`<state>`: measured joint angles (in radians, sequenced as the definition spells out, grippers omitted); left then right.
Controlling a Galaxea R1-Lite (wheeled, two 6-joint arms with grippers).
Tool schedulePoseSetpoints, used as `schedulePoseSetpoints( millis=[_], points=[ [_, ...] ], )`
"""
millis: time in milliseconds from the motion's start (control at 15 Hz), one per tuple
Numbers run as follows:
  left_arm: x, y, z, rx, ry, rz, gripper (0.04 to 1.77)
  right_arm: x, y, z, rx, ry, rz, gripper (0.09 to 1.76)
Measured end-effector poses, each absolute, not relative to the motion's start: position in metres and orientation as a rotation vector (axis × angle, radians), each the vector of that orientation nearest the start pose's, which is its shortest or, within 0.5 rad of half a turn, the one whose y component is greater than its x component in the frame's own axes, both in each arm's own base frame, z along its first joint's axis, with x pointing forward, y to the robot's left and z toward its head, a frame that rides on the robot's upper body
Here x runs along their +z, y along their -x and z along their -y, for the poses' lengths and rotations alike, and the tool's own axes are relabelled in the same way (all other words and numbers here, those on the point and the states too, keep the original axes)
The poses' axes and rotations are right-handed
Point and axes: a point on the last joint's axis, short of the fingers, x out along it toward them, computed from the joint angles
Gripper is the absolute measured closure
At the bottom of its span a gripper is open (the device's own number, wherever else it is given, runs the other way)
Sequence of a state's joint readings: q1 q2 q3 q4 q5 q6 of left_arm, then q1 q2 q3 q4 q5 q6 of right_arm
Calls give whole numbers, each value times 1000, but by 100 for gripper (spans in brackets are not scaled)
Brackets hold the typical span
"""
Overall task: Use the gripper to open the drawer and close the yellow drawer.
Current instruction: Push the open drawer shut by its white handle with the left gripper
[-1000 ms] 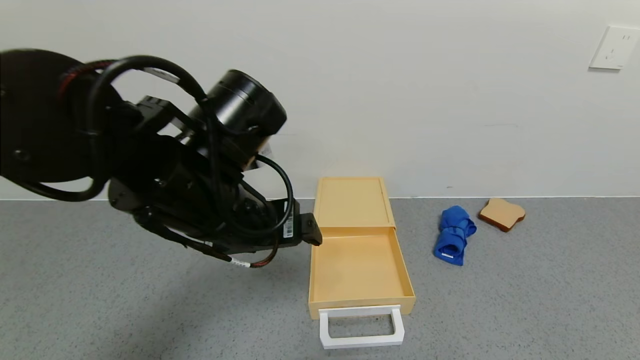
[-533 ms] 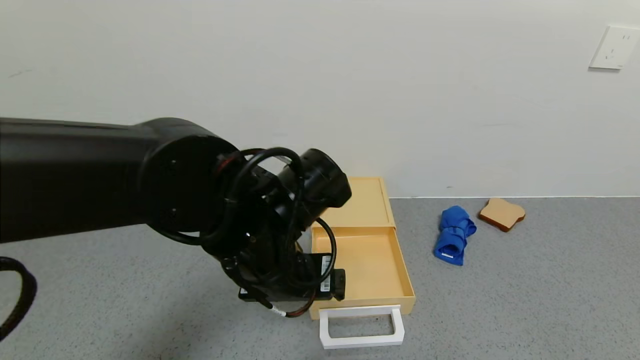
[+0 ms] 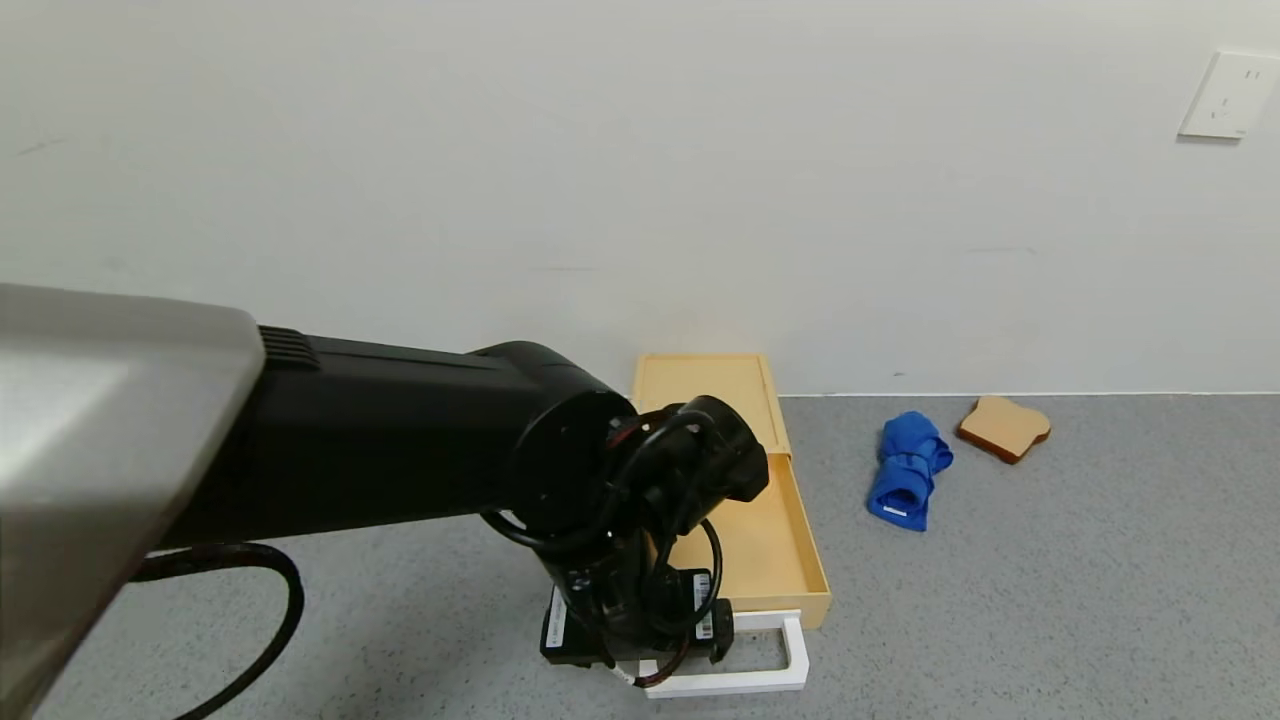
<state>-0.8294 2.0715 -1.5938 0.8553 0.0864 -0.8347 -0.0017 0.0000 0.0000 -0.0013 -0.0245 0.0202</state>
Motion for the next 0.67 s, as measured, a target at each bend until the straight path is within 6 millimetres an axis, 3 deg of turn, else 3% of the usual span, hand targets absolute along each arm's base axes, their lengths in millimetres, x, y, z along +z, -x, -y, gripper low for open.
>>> schedulePoseSetpoints(
  millis=[667],
  points=[
    [113, -258, 294, 13, 94, -1334, 9, 76, 23, 1, -26, -20, 2, 12]
  ],
)
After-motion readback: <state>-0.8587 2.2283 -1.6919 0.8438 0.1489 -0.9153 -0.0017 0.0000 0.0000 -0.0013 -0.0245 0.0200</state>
